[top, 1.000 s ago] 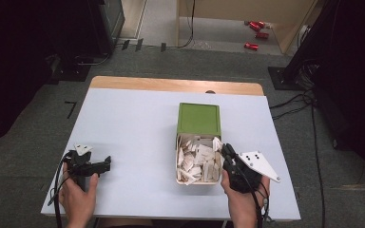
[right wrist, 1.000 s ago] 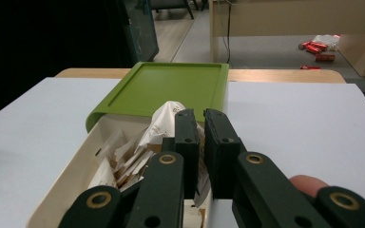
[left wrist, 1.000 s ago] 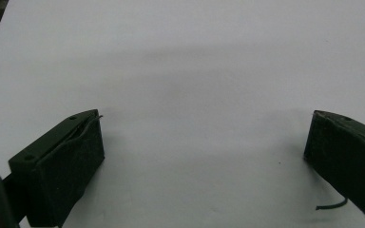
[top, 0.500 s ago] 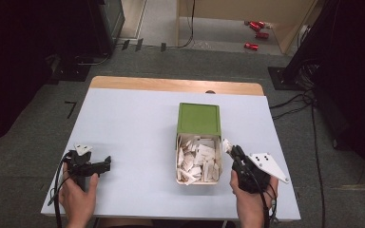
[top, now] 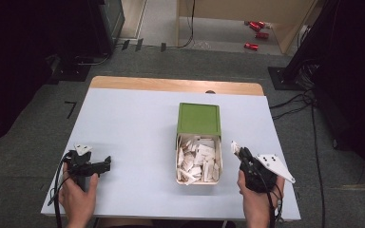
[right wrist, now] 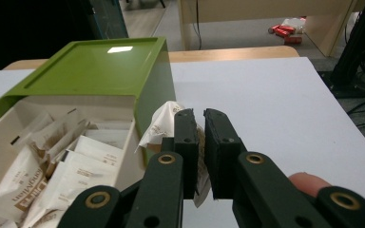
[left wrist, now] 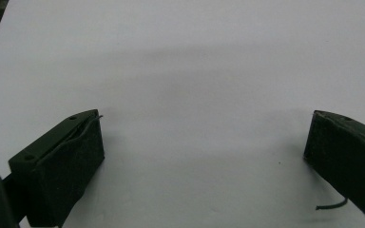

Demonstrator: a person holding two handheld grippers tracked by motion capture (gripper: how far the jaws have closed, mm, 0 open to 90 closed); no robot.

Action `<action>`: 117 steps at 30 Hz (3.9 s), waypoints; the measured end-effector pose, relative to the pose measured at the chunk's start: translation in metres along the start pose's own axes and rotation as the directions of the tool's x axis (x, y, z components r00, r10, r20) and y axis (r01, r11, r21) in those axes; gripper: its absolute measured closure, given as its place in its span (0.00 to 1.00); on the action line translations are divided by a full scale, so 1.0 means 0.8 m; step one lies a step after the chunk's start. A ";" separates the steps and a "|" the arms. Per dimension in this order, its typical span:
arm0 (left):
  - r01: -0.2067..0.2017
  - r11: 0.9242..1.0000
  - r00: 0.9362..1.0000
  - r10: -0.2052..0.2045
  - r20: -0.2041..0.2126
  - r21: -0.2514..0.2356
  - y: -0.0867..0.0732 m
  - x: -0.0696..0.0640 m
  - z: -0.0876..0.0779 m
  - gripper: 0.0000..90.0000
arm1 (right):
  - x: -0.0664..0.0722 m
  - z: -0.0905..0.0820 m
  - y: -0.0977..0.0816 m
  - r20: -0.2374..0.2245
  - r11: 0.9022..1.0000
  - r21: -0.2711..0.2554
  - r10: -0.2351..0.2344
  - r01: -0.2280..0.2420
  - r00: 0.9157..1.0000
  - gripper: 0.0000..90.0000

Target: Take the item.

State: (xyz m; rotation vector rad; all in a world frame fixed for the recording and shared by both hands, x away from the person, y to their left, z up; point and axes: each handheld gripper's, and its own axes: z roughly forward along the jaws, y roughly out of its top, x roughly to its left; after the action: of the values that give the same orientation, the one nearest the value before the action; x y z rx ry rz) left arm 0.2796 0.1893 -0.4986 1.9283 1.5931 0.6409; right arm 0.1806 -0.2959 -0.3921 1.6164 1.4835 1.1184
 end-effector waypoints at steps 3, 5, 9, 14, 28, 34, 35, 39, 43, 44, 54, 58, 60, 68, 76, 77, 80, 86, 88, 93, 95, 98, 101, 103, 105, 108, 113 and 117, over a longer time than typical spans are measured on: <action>0.000 1.000 1.000 0.000 0.000 0.000 0.000 0.000 0.000 0.00 | -0.005 0.003 -0.004 0.007 1.000 0.007 0.002 -0.002 1.000 0.95; 0.000 1.000 1.000 0.000 0.000 0.000 0.000 0.000 0.000 0.00 | -0.009 0.005 -0.007 0.014 1.000 0.012 0.005 -0.005 1.000 0.95; 0.000 1.000 1.000 0.000 0.000 0.000 0.000 0.000 0.000 0.00 | -0.016 0.009 -0.011 0.024 1.000 0.020 0.013 -0.013 1.000 0.95; 0.000 1.000 1.000 0.000 0.000 0.000 0.000 0.000 0.000 0.00 | -0.024 0.015 -0.018 0.037 0.999 0.037 0.023 -0.025 0.999 0.95; 0.001 1.000 1.000 -0.001 0.000 0.000 0.000 0.000 0.000 0.00 | -0.043 0.033 -0.038 0.074 0.996 0.078 0.043 -0.049 0.996 0.95; 0.000 1.000 1.000 0.000 0.000 0.000 0.000 0.000 0.000 0.00 | -0.050 0.041 -0.046 0.085 0.994 0.096 0.041 -0.049 0.996 0.95; 0.001 1.000 1.000 -0.001 0.000 0.000 0.000 0.000 0.000 0.00 | -0.051 0.043 -0.047 0.087 0.994 0.096 0.041 -0.050 0.995 0.95; 0.000 1.000 1.000 0.000 0.000 0.000 0.000 0.000 0.000 0.00 | -0.054 0.047 -0.052 0.095 0.993 0.106 0.046 -0.056 0.994 0.95; 0.001 1.000 1.000 -0.001 0.000 0.000 0.000 0.000 0.000 0.00 | -0.057 0.051 -0.056 0.104 0.992 0.114 0.048 -0.060 0.993 0.95; 0.001 1.000 1.000 -0.001 0.000 0.000 0.000 0.000 0.000 0.00 | -0.058 0.052 -0.057 0.106 0.991 0.117 0.048 -0.060 0.993 0.95; 0.001 1.000 1.000 -0.001 0.000 0.000 0.000 0.000 0.000 0.00 | -0.064 0.059 -0.068 0.116 0.989 0.135 0.047 -0.062 0.992 0.95; 0.000 1.000 1.000 0.000 0.000 0.000 0.000 0.000 0.000 0.00 | -0.066 0.061 -0.072 0.120 0.988 0.142 0.046 -0.063 0.992 0.95; 0.001 1.000 1.000 -0.001 0.000 0.000 0.000 0.000 0.000 0.00 | -0.067 0.062 -0.074 0.124 0.987 0.147 0.044 -0.062 0.991 0.95; 0.000 1.000 1.000 0.000 0.000 0.000 0.000 0.000 0.000 0.00 | -0.067 0.066 -0.082 0.129 0.986 0.161 0.031 -0.052 0.991 0.95; 0.000 1.000 1.000 0.000 0.000 0.000 0.000 0.000 0.000 0.00 | -0.069 0.069 -0.088 0.139 0.982 0.182 0.025 -0.051 0.990 0.95; 0.001 1.000 1.000 -0.001 0.000 0.000 0.000 0.000 0.000 0.00 | -0.070 0.069 -0.088 0.139 0.982 0.183 0.023 -0.049 0.990 0.95; 0.000 1.000 1.000 0.000 0.000 0.000 0.000 0.000 0.000 0.00 | -0.070 0.070 -0.090 0.141 0.981 0.186 0.021 -0.047 0.990 0.95; 0.001 1.000 1.000 -0.001 0.000 0.000 0.000 0.000 0.000 0.00 | -0.072 0.072 -0.094 0.143 0.981 0.190 0.021 -0.048 0.990 0.95; 0.000 1.000 1.000 0.000 0.000 0.000 0.000 0.000 0.000 0.00 | -0.072 0.072 -0.094 0.143 0.981 0.189 0.022 -0.049 0.990 0.95; 0.001 1.000 1.000 -0.001 0.000 0.000 0.000 0.000 0.000 0.00 | -0.072 0.073 -0.095 0.141 0.981 0.189 0.017 -0.043 0.990 0.95; 0.000 1.000 1.000 0.000 0.000 0.000 0.000 0.000 0.000 0.00 | -0.072 0.073 -0.095 0.141 0.981 0.190 0.020 -0.047 0.990 0.94; 0.000 1.000 1.000 0.000 0.000 0.000 0.000 0.000 0.000 0.00 | -0.073 0.073 -0.095 0.131 0.981 0.192 0.015 -0.040 0.991 0.92; 0.000 1.000 1.000 0.000 0.000 0.000 0.000 0.000 0.000 0.00 | -0.072 0.072 -0.093 0.111 0.979 0.197 0.023 -0.044 0.994 0.82; 0.000 1.000 1.000 0.000 0.000 0.000 0.000 0.000 0.000 0.00 | -0.071 0.071 -0.090 0.089 0.979 0.199 0.030 -0.047 0.996 0.76; 0.001 1.000 1.000 -0.001 0.000 0.000 0.000 0.000 0.000 0.00 | -0.068 0.070 -0.088 0.081 0.978 0.203 0.025 -0.041 0.996 0.71; 0.001 1.000 1.000 -0.001 0.000 0.000 0.000 0.000 0.000 0.00 | -0.064 0.069 -0.084 0.074 0.979 0.203 0.025 -0.039 0.997 0.64; 0.000 1.000 1.000 0.000 0.000 0.000 0.000 0.000 0.000 0.00 | -0.057 0.068 -0.077 0.088 0.977 0.209 0.026 -0.044 0.996 0.47; 0.000 1.000 1.000 0.000 0.000 0.001 0.000 0.000 0.000 0.00 | -0.054 0.067 -0.073 0.101 0.977 0.208 0.025 -0.045 0.995 0.39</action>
State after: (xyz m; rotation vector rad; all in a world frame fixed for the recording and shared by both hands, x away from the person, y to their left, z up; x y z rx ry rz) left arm 0.2797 0.1893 -0.4985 1.9285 1.5936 0.6401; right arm 0.2052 -0.3267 -0.4732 1.8201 1.5565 0.9119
